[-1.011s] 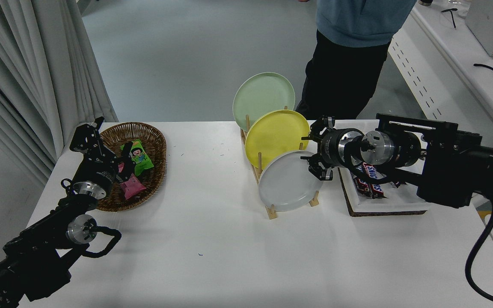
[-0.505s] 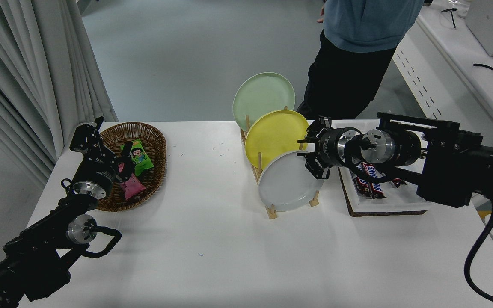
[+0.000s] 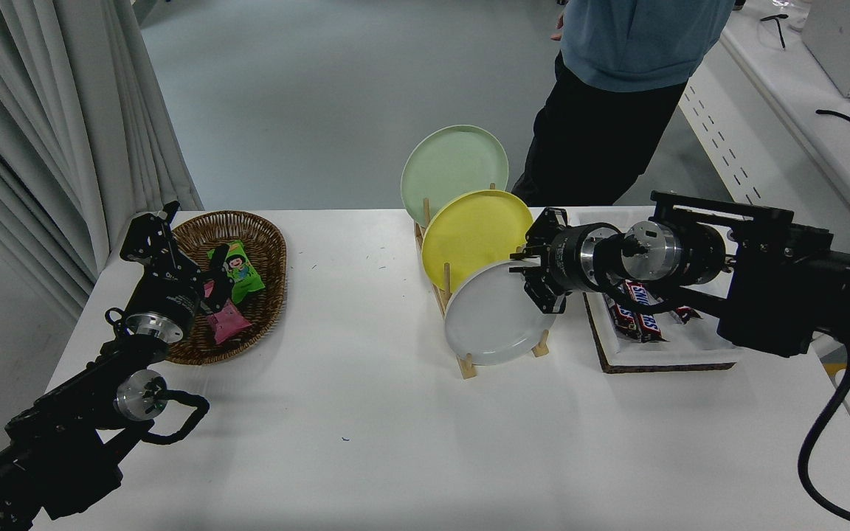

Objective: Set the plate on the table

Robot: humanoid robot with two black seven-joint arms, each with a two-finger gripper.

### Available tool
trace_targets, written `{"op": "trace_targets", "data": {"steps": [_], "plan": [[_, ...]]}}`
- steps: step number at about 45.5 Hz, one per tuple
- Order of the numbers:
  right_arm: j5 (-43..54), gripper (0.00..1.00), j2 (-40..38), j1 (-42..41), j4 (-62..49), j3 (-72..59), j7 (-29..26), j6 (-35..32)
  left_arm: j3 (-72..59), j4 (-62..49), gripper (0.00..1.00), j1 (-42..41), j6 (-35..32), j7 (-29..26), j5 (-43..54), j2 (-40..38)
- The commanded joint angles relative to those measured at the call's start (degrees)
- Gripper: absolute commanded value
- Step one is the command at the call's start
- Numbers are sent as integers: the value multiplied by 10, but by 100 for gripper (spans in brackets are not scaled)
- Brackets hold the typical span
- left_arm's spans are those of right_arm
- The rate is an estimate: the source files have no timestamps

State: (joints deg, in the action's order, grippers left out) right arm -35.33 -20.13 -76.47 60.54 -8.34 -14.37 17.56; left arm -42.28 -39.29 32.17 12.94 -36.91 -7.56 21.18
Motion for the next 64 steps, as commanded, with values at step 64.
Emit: {"op": "trace_targets", "data": {"steps": [64], "plan": [[3,0,-74,-55,26,71,-80,-20,0,0,100,0,0,0,0,0]]}}
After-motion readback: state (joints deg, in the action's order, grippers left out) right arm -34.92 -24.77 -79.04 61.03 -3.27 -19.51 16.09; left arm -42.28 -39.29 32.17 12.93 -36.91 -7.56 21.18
